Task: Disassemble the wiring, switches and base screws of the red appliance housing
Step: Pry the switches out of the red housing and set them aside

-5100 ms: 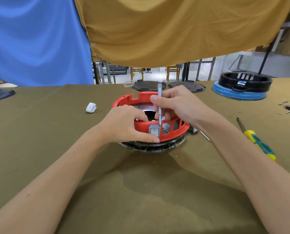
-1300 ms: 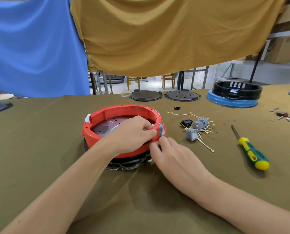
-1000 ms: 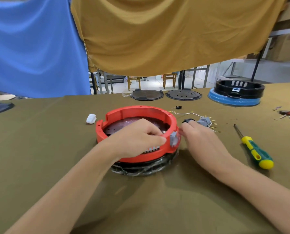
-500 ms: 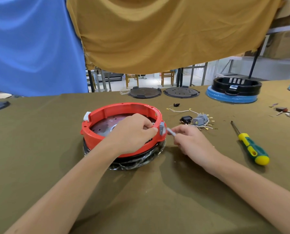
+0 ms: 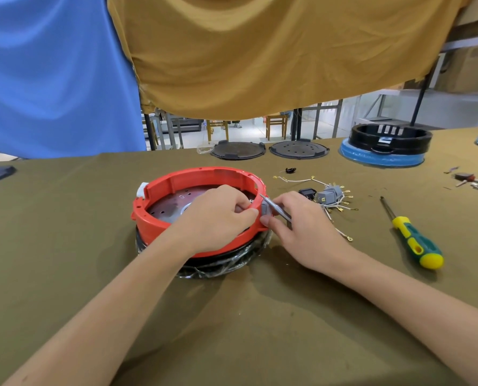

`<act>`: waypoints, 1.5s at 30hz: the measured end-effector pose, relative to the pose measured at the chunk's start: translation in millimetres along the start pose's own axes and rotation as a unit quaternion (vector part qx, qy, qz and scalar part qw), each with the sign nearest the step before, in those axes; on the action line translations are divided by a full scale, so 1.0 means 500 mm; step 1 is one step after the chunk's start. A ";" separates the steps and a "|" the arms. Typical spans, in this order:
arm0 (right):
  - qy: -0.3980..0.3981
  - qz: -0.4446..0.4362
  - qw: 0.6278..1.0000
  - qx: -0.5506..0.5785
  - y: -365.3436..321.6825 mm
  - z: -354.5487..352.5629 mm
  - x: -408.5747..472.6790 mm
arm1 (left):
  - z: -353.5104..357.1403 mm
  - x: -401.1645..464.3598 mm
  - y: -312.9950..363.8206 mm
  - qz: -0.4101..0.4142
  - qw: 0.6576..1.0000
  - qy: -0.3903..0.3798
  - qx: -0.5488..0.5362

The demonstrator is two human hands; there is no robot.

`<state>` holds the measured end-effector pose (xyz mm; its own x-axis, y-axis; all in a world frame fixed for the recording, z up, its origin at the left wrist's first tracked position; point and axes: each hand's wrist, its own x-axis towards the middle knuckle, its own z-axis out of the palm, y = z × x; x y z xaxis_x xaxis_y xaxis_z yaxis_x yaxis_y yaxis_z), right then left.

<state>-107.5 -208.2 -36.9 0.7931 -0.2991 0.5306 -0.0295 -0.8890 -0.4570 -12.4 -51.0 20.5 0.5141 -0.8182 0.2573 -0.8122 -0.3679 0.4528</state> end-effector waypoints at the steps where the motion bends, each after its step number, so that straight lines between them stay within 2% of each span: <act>1: -0.023 0.004 1.000 0.013 0.006 -0.002 0.003 | 0.001 0.001 0.000 0.000 1.000 0.002 0.006; 4: -0.081 -0.004 0.996 0.034 0.020 -0.007 0.015 | 0.002 0.003 0.001 0.000 1.000 0.008 0.019; 8: -0.115 -0.018 0.992 0.057 0.024 -0.003 0.031 | 0.003 0.004 0.004 -0.001 1.000 0.011 0.029; 16: -0.043 -0.088 0.994 0.039 0.012 0.010 0.030 | 0.005 0.005 0.003 0.001 0.998 0.015 0.054; 21: -0.061 -0.069 0.989 0.112 0.019 -0.003 0.020 | 0.009 0.002 0.002 -0.007 0.998 0.024 0.065; 25: -0.064 -0.055 0.990 0.112 0.018 -0.006 0.015 | 0.016 0.001 0.002 -0.007 0.995 0.053 0.087; 27: -0.057 0.003 0.978 0.203 0.016 -0.008 0.018 | 0.020 0.000 0.001 -0.003 0.992 0.074 0.104; 30: 0.012 0.125 0.908 0.399 0.014 -0.035 0.028 | 0.024 -0.003 -0.003 0.012 0.986 0.102 0.133; 32: 0.090 0.171 0.910 0.366 0.027 -0.060 0.039 | 0.024 -0.004 -0.007 0.026 0.982 0.111 0.150; 34: 0.138 0.213 0.937 0.241 0.050 -0.083 0.048 | 0.021 -0.003 -0.011 0.036 0.979 0.116 0.163; 36: 0.141 0.273 0.937 0.167 0.080 -0.097 0.053 | 0.020 -0.001 -0.014 0.048 0.977 0.116 0.175; 38: 0.115 0.324 0.925 0.159 0.098 -0.102 0.053 | 0.021 0.001 -0.017 0.061 0.973 0.118 0.187; 42: 0.117 0.319 0.937 0.080 0.103 -0.102 0.053 | 0.022 0.001 -0.021 0.074 0.970 0.123 0.194; 45: 0.188 0.300 0.927 0.124 0.104 -0.111 0.053 | 0.020 0.000 -0.020 0.076 0.970 0.130 0.189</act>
<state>-121.8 -281.4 -7.1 0.4094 -0.8549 0.3185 -0.2193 -0.4311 -0.8753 -7.2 -51.7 7.6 0.3926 -0.7545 0.5260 -0.9020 -0.4276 0.0598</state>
